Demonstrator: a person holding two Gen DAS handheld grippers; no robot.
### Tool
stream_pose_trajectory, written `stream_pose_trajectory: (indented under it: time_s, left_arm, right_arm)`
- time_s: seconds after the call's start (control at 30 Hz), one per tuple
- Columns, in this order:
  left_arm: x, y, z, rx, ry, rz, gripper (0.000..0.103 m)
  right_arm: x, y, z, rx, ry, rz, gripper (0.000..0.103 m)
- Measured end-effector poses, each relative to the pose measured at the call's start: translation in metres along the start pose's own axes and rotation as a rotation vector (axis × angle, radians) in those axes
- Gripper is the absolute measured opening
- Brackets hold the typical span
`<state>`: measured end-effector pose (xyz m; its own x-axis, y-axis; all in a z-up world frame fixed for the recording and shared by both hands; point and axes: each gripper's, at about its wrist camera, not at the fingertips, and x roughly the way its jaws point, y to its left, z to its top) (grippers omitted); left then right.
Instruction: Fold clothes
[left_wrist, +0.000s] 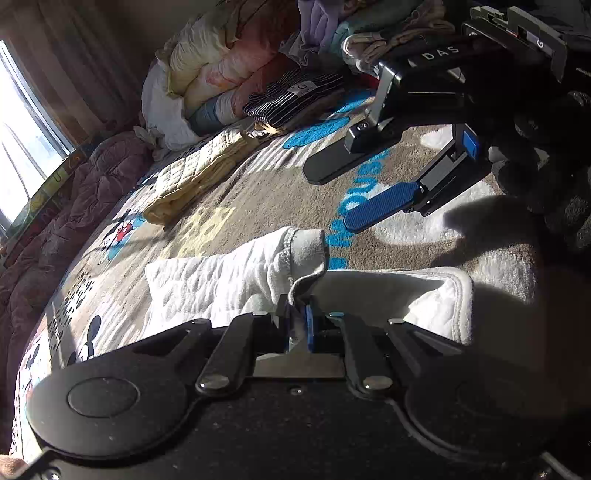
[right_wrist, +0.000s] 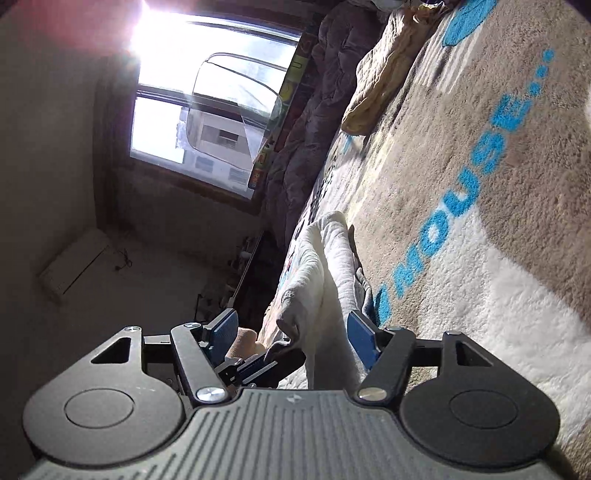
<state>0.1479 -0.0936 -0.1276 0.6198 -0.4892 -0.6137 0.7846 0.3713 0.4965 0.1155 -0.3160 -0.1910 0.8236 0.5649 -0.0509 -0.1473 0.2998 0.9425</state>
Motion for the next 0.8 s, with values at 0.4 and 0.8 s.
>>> stream_pose_trajectory:
  time_s: [0.4,0.8]
  left_arm:
    - [-0.021,0.043,-0.011,-0.181,-0.062,-0.041,0.015]
    - [0.084,0.141,0.017,-0.542,0.014,0.134,0.015]
  right_arm:
    - [0.056,0.023,-0.002,-0.27,0.082,-0.212,0.02]
    - [0.049,0.019,-0.013,-0.294,0.104,-0.268,0.012]
